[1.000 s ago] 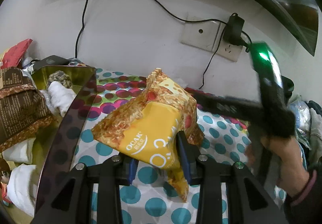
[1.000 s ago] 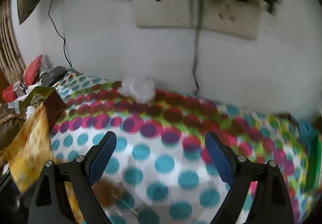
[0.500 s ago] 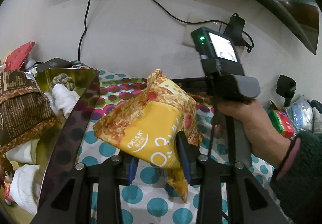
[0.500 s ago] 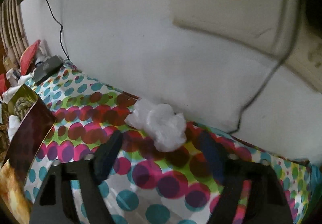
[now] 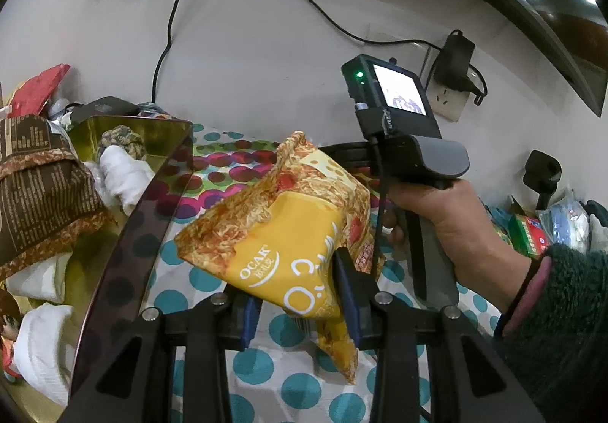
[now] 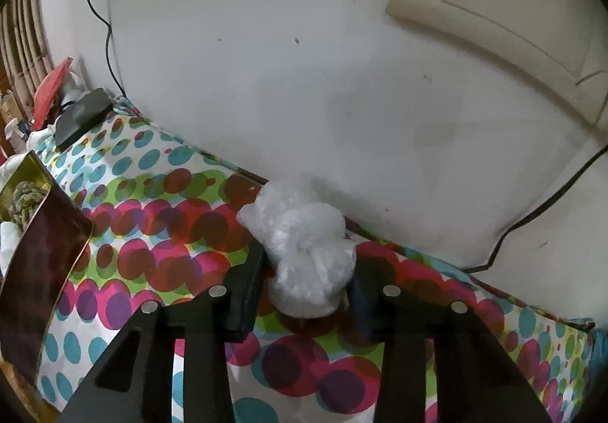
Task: Organize objects
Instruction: 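Grasp the clear plastic bag with the right tool while the left tool holds the yellow bag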
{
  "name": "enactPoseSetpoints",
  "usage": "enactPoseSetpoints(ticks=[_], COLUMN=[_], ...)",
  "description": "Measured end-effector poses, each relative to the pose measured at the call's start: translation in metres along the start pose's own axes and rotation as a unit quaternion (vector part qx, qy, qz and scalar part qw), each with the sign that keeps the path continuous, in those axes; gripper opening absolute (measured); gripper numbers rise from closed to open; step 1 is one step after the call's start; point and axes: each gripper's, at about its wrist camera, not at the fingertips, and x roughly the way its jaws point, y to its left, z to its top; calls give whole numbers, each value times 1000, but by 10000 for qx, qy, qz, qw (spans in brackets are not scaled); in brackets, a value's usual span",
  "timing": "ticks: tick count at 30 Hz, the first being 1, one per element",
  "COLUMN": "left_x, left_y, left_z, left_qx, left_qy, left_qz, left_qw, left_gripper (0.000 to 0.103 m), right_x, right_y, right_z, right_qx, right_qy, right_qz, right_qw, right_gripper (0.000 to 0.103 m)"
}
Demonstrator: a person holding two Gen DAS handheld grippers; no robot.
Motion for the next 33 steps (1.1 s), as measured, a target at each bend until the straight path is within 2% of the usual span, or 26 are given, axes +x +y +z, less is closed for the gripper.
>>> enactPoseSetpoints(ticks=[11,19,24,33], left_x=[-2,-1,-1,0], left_y=[0,0,-1,-4], left_z=[-1,0,-1,-1], left_qx=[22,46,81,182], left_qy=[-6,12,-5,-27], left_qz=[31,39,62,119], left_qw=[10000,10000,9999,9998], left_gripper=[36,36,36,36], right_x=[-11,-39,-76,-140], right_y=[-5,-18,-28,-36], right_z=[-6,-31,-68,-139], right_qx=[134,396,766,1042], right_qy=[-165,-299,-476,-560], right_qz=[-97,-46,-41,-68], right_qw=[9997,9988,9959,9930], right_gripper=[35,35,35,35])
